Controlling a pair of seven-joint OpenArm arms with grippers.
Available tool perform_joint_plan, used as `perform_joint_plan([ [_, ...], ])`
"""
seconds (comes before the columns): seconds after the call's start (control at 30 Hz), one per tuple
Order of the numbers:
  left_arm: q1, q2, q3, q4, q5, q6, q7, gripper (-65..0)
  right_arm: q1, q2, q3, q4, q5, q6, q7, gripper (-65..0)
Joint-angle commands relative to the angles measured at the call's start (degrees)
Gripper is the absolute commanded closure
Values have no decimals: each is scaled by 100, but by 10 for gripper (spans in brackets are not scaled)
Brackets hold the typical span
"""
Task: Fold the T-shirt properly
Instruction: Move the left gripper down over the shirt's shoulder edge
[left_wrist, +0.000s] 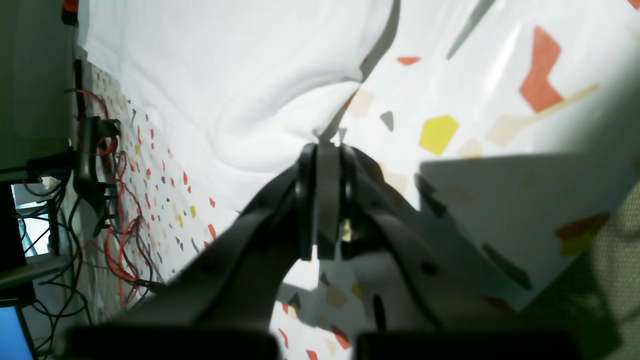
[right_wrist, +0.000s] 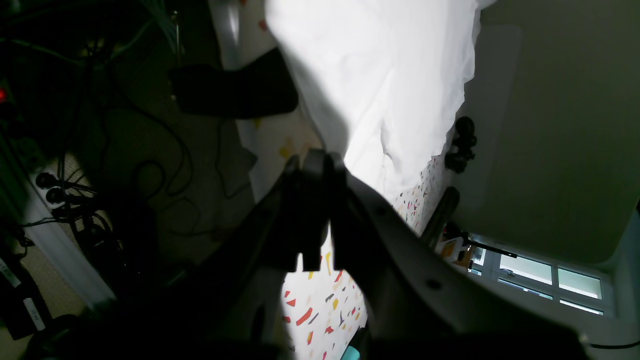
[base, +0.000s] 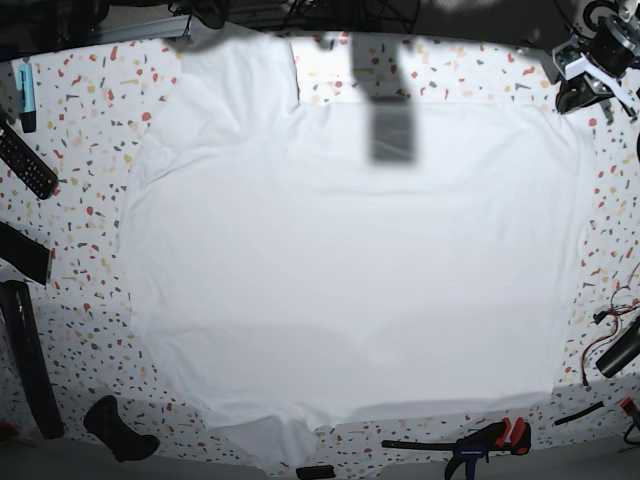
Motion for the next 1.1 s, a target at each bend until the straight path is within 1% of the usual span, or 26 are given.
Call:
perform_joint_plan([
  [0.0, 48, -85, -22, 37, -9, -44, -70, 0, -79, 46, -13, 74, -262, -76, 0, 0],
  [0.03, 48, -85, -22, 37, -68, -44, -68, 0, -79, 46, -13, 74, -382, -76, -15, 0],
  [0.13, 48, -83, -22, 37, -570, -46, -68, 0, -79, 46, -13, 74, -645, -81, -131, 0],
  [0.27, 48, -83, -22, 37, -1095, -46, -68, 0, -79, 46, -13, 74, -632, -81, -149, 0],
  [1.07, 48, -83, -22, 37, -1115, -48, -66, 0, -76, 44, -13, 74, -636, -107, -234, 0],
])
